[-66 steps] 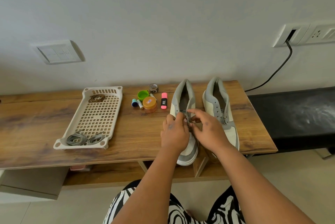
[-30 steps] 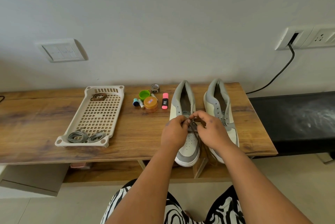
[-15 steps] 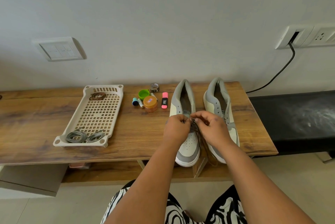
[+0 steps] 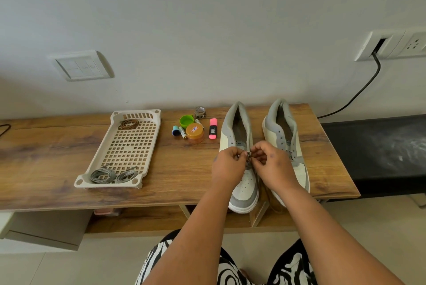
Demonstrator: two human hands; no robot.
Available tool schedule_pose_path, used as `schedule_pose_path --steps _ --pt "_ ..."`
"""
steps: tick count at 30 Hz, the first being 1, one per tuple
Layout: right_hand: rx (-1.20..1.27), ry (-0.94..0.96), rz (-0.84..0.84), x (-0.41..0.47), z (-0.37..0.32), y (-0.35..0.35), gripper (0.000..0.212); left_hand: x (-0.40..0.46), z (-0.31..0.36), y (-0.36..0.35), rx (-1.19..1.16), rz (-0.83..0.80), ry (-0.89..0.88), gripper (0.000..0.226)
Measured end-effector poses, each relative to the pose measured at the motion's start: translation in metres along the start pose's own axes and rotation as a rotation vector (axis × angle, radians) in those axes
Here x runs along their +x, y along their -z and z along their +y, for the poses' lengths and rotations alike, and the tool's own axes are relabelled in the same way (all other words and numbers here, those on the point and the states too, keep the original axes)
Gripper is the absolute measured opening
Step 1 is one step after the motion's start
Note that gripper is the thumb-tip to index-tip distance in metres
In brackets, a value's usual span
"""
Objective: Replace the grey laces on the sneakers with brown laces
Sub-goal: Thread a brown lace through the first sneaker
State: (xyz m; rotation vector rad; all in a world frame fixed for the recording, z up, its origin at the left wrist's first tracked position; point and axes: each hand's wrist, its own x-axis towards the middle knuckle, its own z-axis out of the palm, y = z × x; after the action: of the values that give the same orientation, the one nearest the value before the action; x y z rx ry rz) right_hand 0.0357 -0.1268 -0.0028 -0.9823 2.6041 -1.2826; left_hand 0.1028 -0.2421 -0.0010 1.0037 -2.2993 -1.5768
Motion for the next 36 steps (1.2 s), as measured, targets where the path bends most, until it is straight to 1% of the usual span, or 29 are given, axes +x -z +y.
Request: schedule_pose_path --steps 2,4,7,9,10,11,12,13,14,15,16,17,18,19,20,21,22,23,24,25,27,28,29,31,32,33,34,36 --pt "-0.03 0.06 -0.021 0.0 0.0 0.002 0.045 -0.001 -0.001 -0.001 -0.003 0.014 -0.022 0.013" --pt "-0.086 0.15 -0.045 0.0 0.0 0.002 0.053 -0.005 -0.001 -0.003 0.094 0.041 -0.095 0.014" --pt "-0.141 0.204 -0.033 0.001 0.002 0.001 0.047 -0.007 0.0 0.001 0.349 0.098 -0.241 0.016" --pt "-0.121 0.184 -0.009 0.001 0.002 0.003 0.043 -0.007 0.002 0.009 0.374 0.118 -0.279 0.017" --pt "-0.101 0.162 0.0 0.001 0.002 0.004 0.042 -0.008 0.006 0.014 0.312 0.128 -0.27 0.015" --pt "-0.081 0.127 0.005 0.0 0.001 0.006 0.041 -0.009 0.012 0.019 0.177 0.155 -0.239 0.014" --pt "-0.059 0.086 0.007 0.0 0.001 0.008 0.04 -0.011 0.018 0.025 -0.03 0.199 -0.178 0.013" --pt "-0.04 0.048 0.005 0.0 0.001 0.009 0.038 -0.011 0.022 0.033 -0.295 0.238 -0.066 0.015" --pt "-0.023 0.017 0.003 0.0 0.001 0.008 0.037 -0.011 0.026 0.043 -0.594 0.234 0.074 0.017" --pt "-0.009 -0.007 0.004 0.0 0.002 0.008 0.036 -0.012 0.03 0.055 -0.924 0.166 0.177 0.02" --pt "0.004 -0.024 0.011 0.0 0.003 0.008 0.035 -0.013 0.03 0.065 -1.235 0.083 0.233 0.025" --pt "0.02 -0.037 0.022 0.0 0.004 0.007 0.035 -0.012 0.026 0.072 -1.424 0.045 0.251 0.029" --pt "0.037 -0.051 0.031 0.001 0.005 0.006 0.035 -0.012 0.024 0.075 -1.454 0.045 0.249 0.03" --pt "0.051 -0.066 0.037 0.002 0.005 0.006 0.035 -0.011 0.021 0.073 -1.278 0.105 0.241 0.026" --pt "0.062 -0.078 0.04 0.002 0.005 0.005 0.035 -0.011 0.019 0.068 -0.94 0.185 0.209 0.021" --pt "0.069 -0.088 0.043 0.003 0.005 0.005 0.036 -0.01 0.015 0.061 -0.547 0.262 0.134 0.023" --pt "0.079 -0.099 0.047 0.004 0.004 0.004 0.036 -0.009 0.01 0.053 -0.17 0.296 -0.001 0.032" --pt "0.088 -0.108 0.047 0.004 0.004 0.004 0.035 -0.008 0.006 0.045 0.132 0.291 -0.136 0.041" --pt "0.096 -0.115 0.045 0.004 0.004 0.004 0.035 -0.007 0.004 0.038 0.333 0.262 -0.242 0.042" --pt "0.102 -0.118 0.04 0.004 0.004 0.005 0.034 -0.008 0.004 0.031 0.455 0.223 -0.324 0.036" --pt "0.105 -0.11 0.035 0.003 0.004 0.006 0.034 -0.009 0.004 0.019 0.635 0.141 -0.427 0.023" --pt "0.103 -0.106 0.03 0.003 0.004 0.006 0.035 -0.009 0.003 0.014 0.694 0.114 -0.453 0.02" --pt "0.102 -0.103 0.024 0.003 0.004 0.007 0.035 -0.008 0.002 0.011 0.714 0.105 -0.459 0.019" --pt "0.099 -0.101 0.015 0.004 0.005 0.007 0.035 -0.002 -0.001 0.011 0.694 0.14 -0.473 0.018" --pt "0.098 -0.103 0.012 0.004 0.005 0.007 0.035 -0.002 0.002 0.013 0.603 0.166 -0.449 0.017" --pt "0.099 -0.107 0.009 0.004 0.006 0.007 0.035 -0.002 0.006 0.016 0.406 0.184 -0.378 0.015" --pt "0.1 -0.111 0.008 0.005 0.007 0.007 0.034 -0.004 0.013 0.022 0.145 0.203 -0.287 0.015" --pt "0.104 -0.115 0.01 0.006 0.008 0.006 0.035 -0.008 0.024 0.036 -0.445 0.282 -0.078 0.021"
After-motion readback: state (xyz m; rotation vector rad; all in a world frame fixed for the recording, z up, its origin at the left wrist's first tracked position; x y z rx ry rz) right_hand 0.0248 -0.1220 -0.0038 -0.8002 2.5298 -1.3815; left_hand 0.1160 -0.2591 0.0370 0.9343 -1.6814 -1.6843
